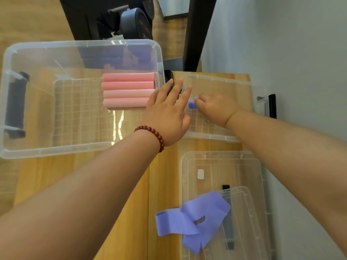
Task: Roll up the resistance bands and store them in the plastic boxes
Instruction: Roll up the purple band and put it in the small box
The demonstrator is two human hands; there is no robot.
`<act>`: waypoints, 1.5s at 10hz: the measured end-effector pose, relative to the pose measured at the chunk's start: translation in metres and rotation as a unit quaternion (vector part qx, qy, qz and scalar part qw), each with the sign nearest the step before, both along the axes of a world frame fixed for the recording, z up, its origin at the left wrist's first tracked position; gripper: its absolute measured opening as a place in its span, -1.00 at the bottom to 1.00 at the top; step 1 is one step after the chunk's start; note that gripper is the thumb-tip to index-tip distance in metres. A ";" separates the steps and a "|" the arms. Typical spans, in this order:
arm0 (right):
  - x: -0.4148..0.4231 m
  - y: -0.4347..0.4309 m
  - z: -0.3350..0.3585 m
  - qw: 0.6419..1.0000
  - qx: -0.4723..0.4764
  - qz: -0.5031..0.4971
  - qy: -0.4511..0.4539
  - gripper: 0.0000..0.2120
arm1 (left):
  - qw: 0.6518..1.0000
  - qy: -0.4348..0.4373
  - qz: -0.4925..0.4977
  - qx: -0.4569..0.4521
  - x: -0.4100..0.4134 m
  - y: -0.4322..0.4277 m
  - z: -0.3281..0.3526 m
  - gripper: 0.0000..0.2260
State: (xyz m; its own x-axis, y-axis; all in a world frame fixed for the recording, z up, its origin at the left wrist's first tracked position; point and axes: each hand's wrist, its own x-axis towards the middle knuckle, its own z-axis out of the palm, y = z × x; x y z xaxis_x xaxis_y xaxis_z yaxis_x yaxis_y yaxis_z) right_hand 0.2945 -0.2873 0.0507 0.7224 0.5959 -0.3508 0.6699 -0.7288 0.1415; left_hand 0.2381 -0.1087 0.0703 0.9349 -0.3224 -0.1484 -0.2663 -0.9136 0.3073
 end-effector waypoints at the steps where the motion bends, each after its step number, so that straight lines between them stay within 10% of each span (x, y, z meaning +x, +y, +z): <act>1: 0.001 -0.004 -0.007 1.000 0.015 0.000 -0.004 -0.58 | 1.000 -0.002 0.002 0.001 0.001 0.000 -0.001 -0.46; 15: 0.005 0.001 -0.017 0.998 0.008 -0.023 0.051 -0.51 | 1.000 -0.004 0.019 0.002 -0.003 -0.006 0.000 -0.48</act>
State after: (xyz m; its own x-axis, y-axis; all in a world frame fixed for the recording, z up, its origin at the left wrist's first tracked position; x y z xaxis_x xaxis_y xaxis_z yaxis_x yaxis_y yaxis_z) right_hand 0.2996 -0.2863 0.0336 0.7107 0.5682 -0.4147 0.6454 -0.7612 0.0631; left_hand 0.2356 -0.1151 0.0704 0.9478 -0.2854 -0.1423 -0.2329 -0.9242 0.3025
